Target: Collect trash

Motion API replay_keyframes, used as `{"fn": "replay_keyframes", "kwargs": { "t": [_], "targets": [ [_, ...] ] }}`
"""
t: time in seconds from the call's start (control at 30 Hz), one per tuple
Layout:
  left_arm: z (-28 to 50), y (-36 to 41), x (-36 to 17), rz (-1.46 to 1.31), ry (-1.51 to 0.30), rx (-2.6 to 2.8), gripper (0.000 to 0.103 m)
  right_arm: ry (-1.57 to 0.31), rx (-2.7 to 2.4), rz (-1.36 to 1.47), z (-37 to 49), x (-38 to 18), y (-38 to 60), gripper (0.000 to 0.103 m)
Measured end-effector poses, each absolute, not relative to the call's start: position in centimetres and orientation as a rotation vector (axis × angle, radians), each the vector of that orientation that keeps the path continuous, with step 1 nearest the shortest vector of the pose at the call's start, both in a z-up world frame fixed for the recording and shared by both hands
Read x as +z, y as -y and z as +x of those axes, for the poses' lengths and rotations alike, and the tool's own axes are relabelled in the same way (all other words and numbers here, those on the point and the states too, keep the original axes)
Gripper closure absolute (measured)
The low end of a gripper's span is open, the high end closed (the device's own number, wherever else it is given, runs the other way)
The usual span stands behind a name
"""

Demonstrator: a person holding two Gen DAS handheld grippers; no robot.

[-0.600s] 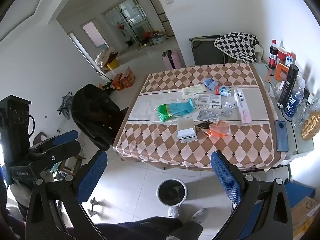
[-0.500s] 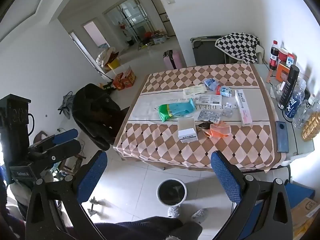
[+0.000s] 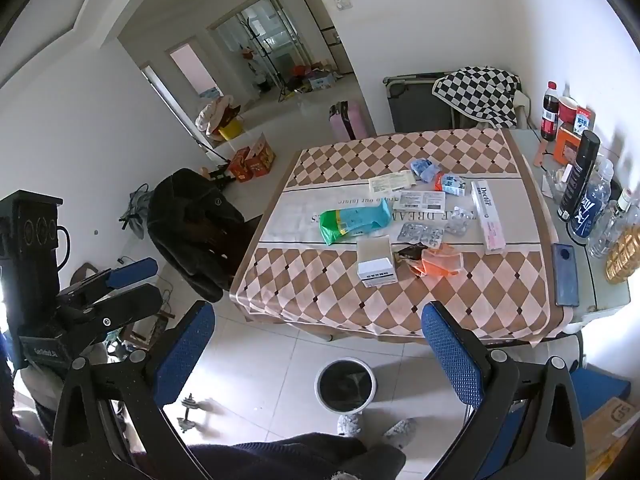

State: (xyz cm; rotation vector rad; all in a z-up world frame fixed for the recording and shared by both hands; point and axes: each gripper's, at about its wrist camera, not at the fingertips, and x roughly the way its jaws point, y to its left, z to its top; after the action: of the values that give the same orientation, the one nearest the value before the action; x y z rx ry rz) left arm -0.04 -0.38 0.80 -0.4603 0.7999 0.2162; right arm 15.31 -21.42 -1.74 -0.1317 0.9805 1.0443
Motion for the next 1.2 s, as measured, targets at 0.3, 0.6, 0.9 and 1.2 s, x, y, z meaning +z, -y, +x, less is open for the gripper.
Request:
{"fn": "replay_keyframes", "kwargs": {
  "t": [0.3,0.6,0.9,1.2],
  "targets": [
    [0.4,1.0,1.2,-0.454,-0.804,0.210,0.000,-0.978,1.050,-0.132,15.0,-1.2,20.4,0.000],
    [0.4,0.9,1.3,-0.454,-0.805,0.208,0.000,-0.983,1.064,-0.134,15.0,-0.1,20.1,0.000],
    [0.5,1.3,1.6,-0.455,-0.804,0.200,0.000,-0.981,1.075,-0.138,14.8,0.2,19.6,0.000],
    [0.6,1.7,1.9,-0.452,-0.804,0.200,0.000,-0.981,1.076,-0.137,14.8,0.3,19.4,0.000]
  ]
}}
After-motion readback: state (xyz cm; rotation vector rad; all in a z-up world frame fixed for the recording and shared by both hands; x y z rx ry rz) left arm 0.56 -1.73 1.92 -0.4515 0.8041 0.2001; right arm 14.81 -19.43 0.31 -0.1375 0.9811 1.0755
